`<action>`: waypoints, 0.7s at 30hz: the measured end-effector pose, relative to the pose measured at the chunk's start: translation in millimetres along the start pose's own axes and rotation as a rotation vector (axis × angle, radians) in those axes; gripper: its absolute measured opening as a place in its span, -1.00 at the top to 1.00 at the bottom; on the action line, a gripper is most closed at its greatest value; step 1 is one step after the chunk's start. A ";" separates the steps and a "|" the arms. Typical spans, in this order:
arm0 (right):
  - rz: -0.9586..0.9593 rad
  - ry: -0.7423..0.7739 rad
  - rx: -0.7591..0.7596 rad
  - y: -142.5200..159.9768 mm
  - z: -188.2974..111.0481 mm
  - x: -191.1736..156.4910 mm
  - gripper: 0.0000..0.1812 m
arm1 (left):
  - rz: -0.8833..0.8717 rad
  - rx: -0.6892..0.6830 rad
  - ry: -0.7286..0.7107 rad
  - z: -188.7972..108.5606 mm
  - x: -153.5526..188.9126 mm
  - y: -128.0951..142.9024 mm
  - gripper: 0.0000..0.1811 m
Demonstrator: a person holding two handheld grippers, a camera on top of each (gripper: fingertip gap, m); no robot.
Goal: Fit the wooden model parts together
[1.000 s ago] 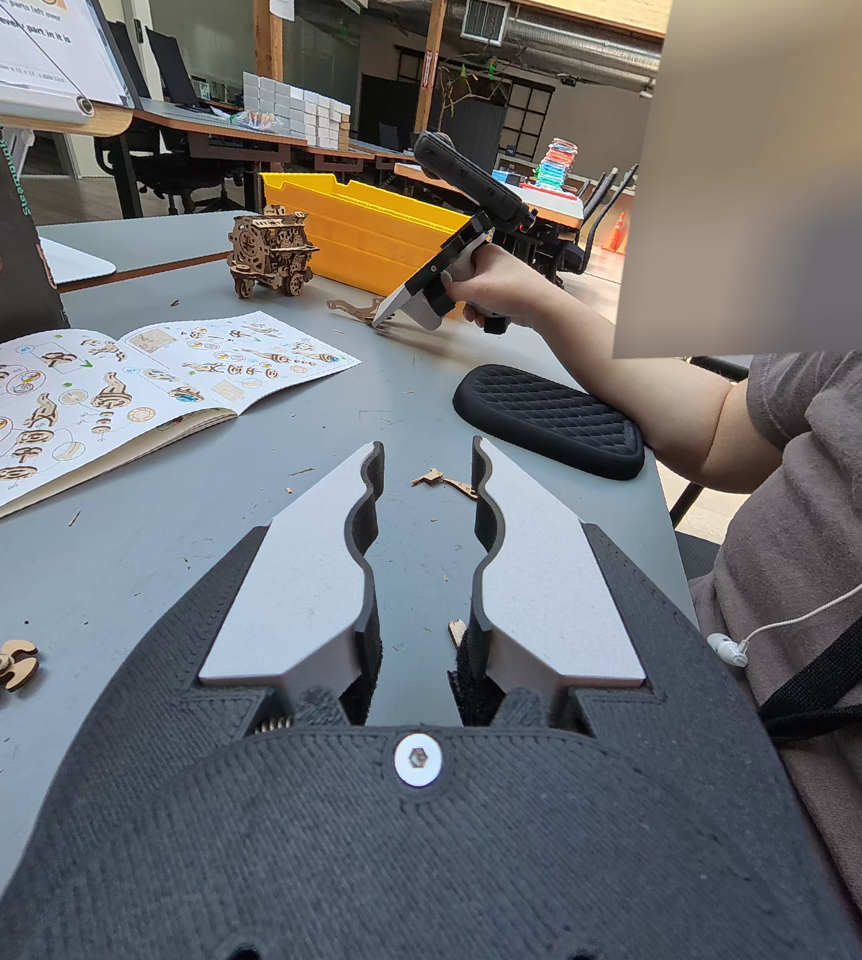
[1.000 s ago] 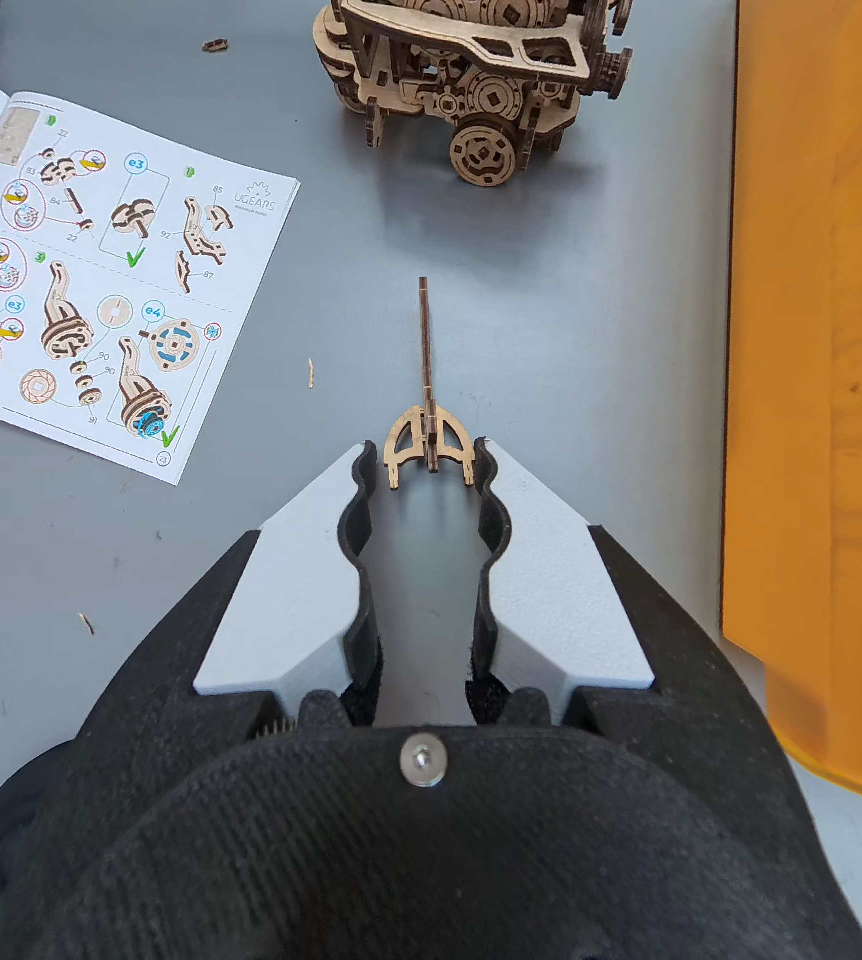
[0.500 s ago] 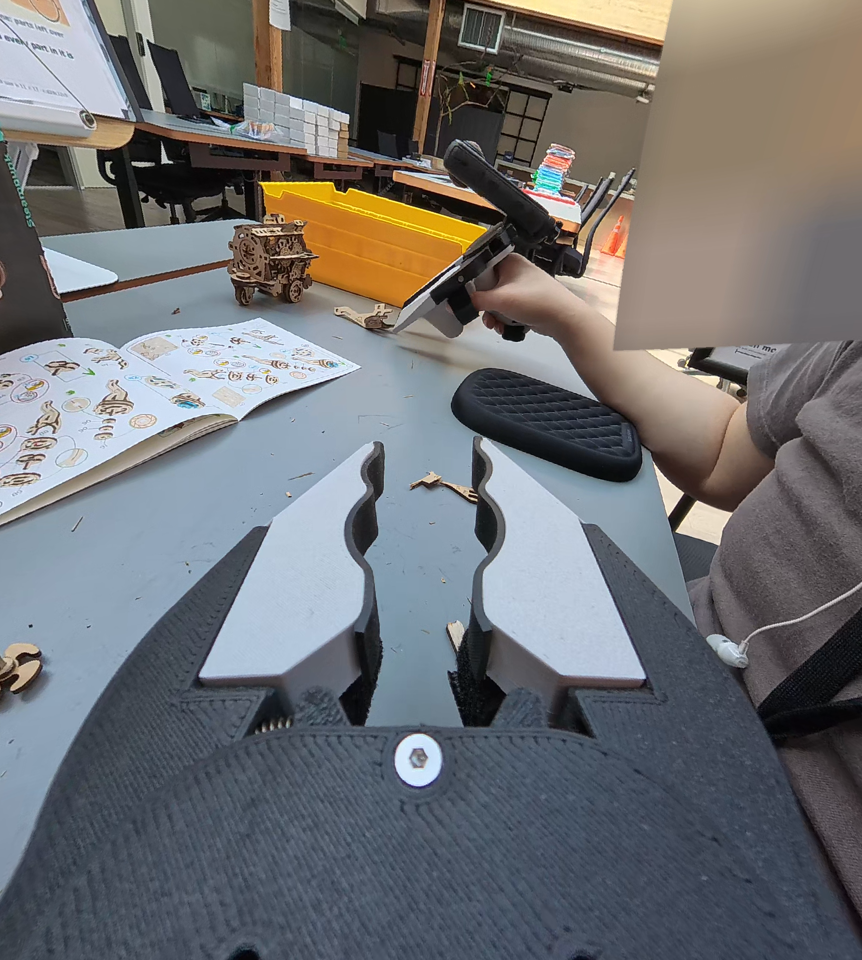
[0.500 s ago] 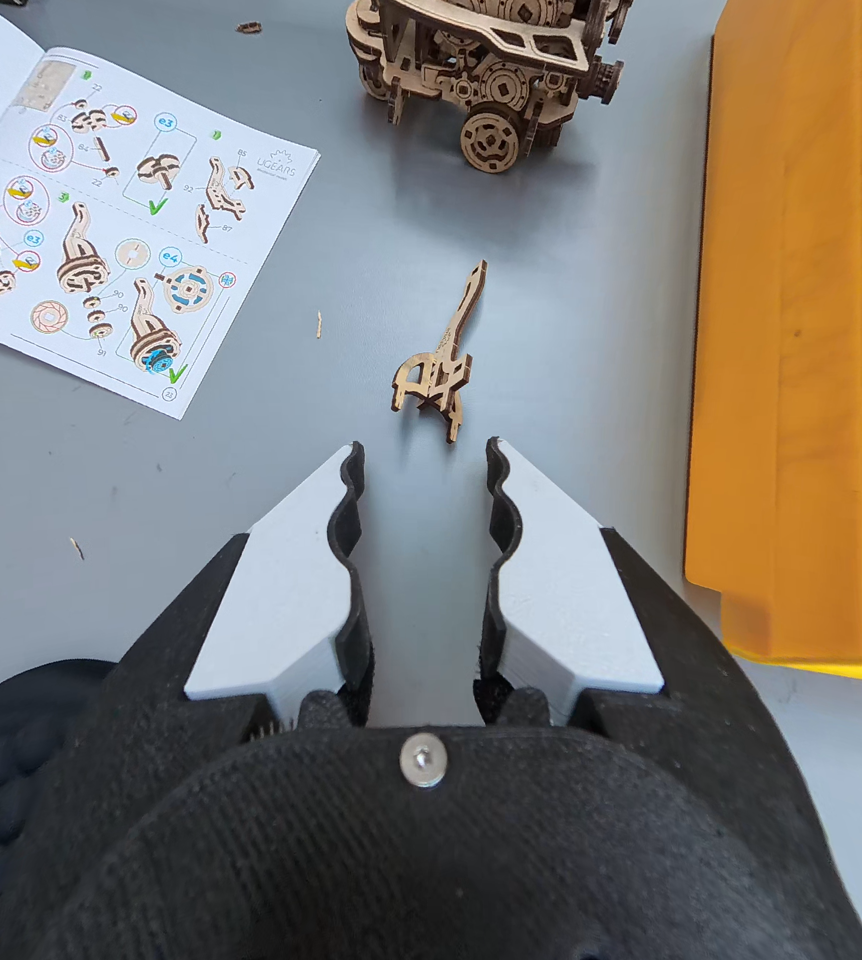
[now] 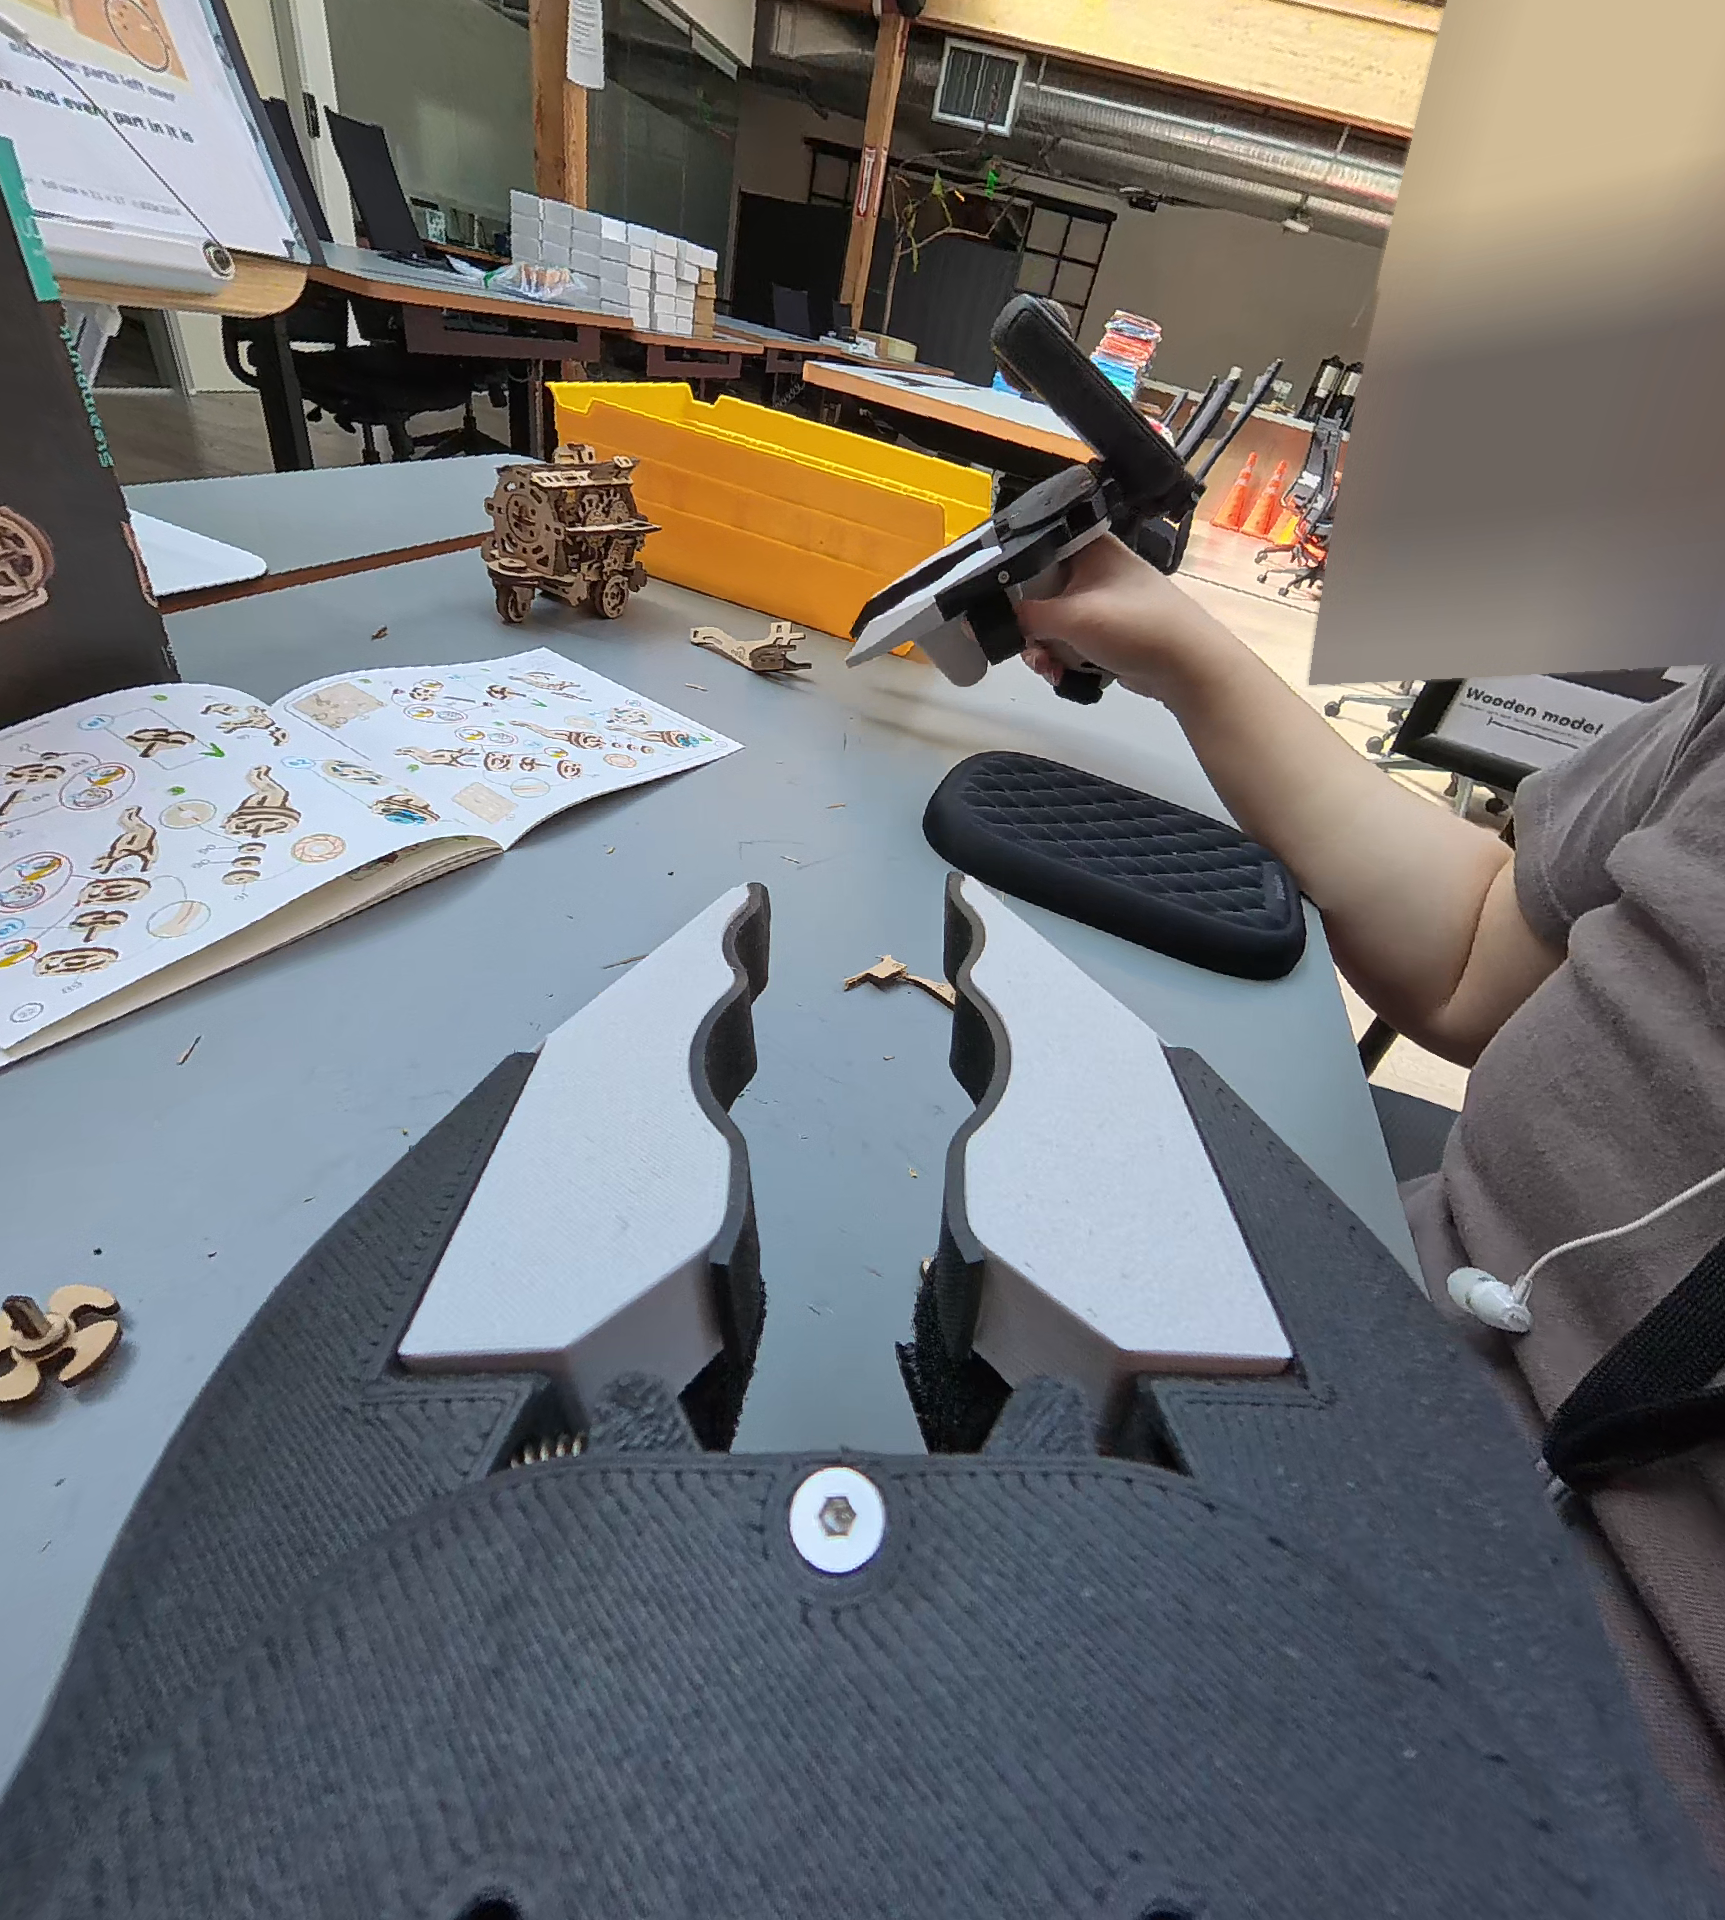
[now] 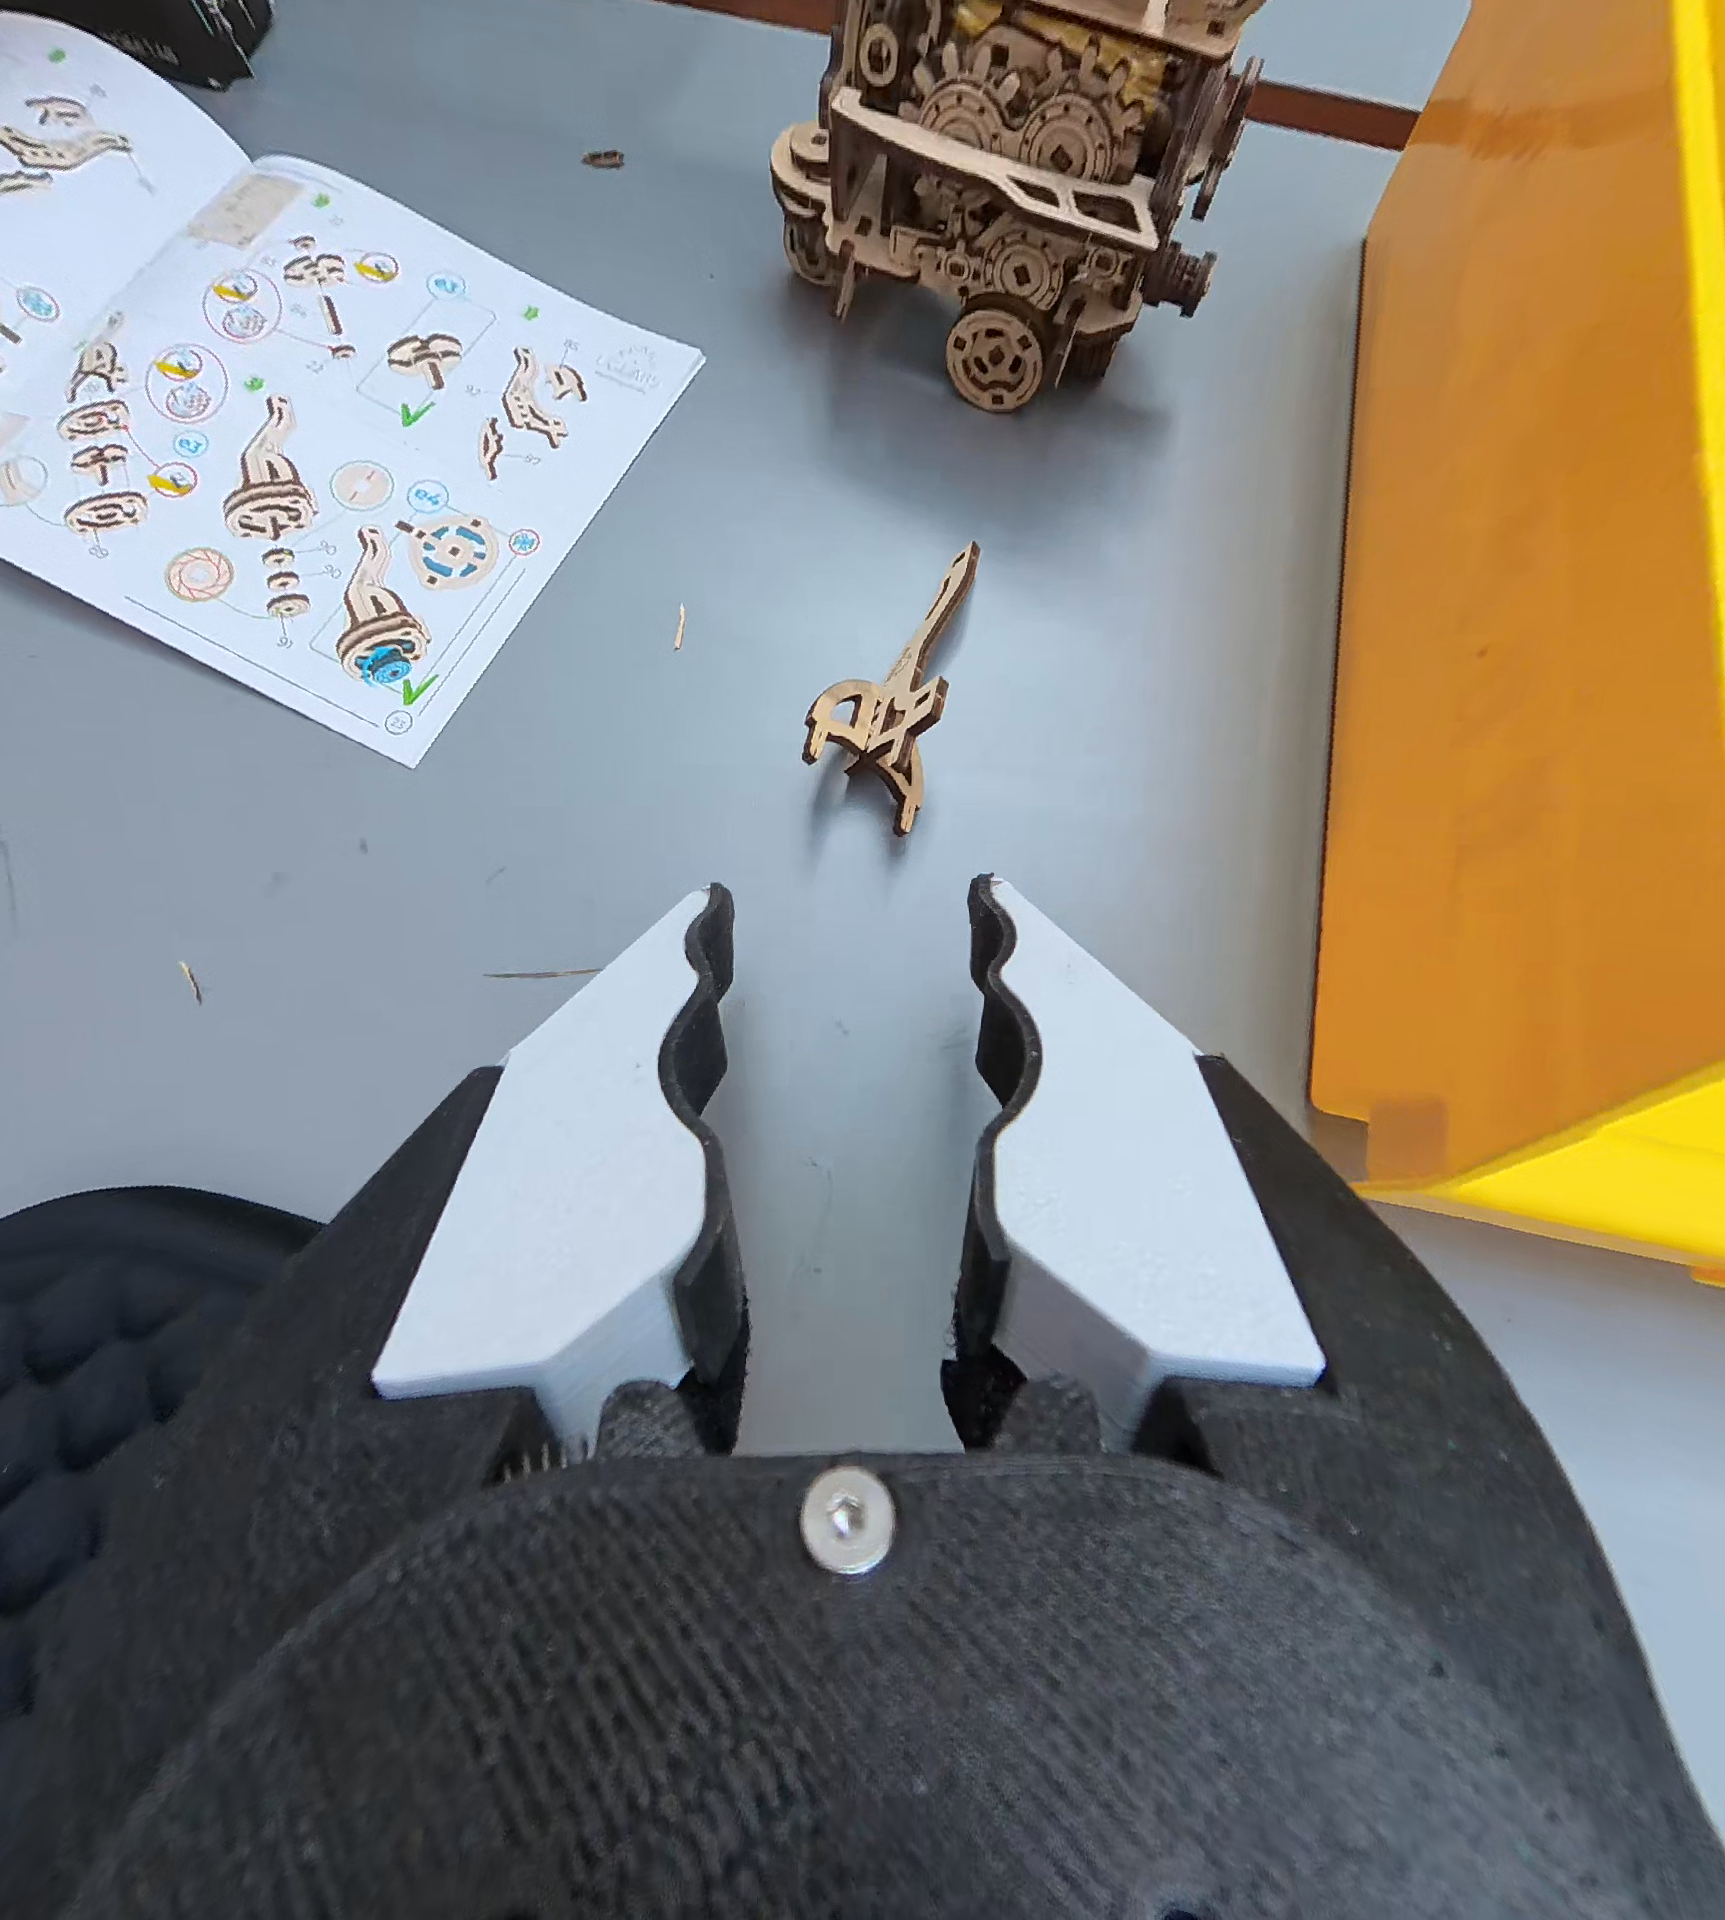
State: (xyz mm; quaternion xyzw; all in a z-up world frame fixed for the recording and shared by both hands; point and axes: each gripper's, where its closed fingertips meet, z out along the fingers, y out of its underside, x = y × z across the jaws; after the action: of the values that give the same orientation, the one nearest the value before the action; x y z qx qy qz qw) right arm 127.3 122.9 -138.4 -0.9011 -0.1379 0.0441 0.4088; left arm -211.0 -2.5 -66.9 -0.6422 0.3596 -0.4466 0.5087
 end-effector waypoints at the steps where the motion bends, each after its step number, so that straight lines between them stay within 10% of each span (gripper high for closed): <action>1: 0.003 -0.005 -0.010 1.9 1.3 -0.4 0.50 | 0.000 0.003 -0.005 -0.2 -1.1 -0.5 0.65; 11: 0.023 -0.044 0.064 -21.3 2.6 5.4 0.58 | 0.002 0.031 -0.044 -4.3 -10.2 -6.2 0.67; 21: -0.615 0.066 0.065 -27.7 18.4 -10.0 0.50 | 0.007 0.025 -0.037 -4.8 -8.7 -4.6 0.67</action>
State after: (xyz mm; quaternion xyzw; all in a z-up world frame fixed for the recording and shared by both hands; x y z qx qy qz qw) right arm 108.3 150.7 -130.1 -0.8045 -0.3892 -0.1065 0.4359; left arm -218.5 5.0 -63.8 -0.6427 0.3469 -0.4372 0.5249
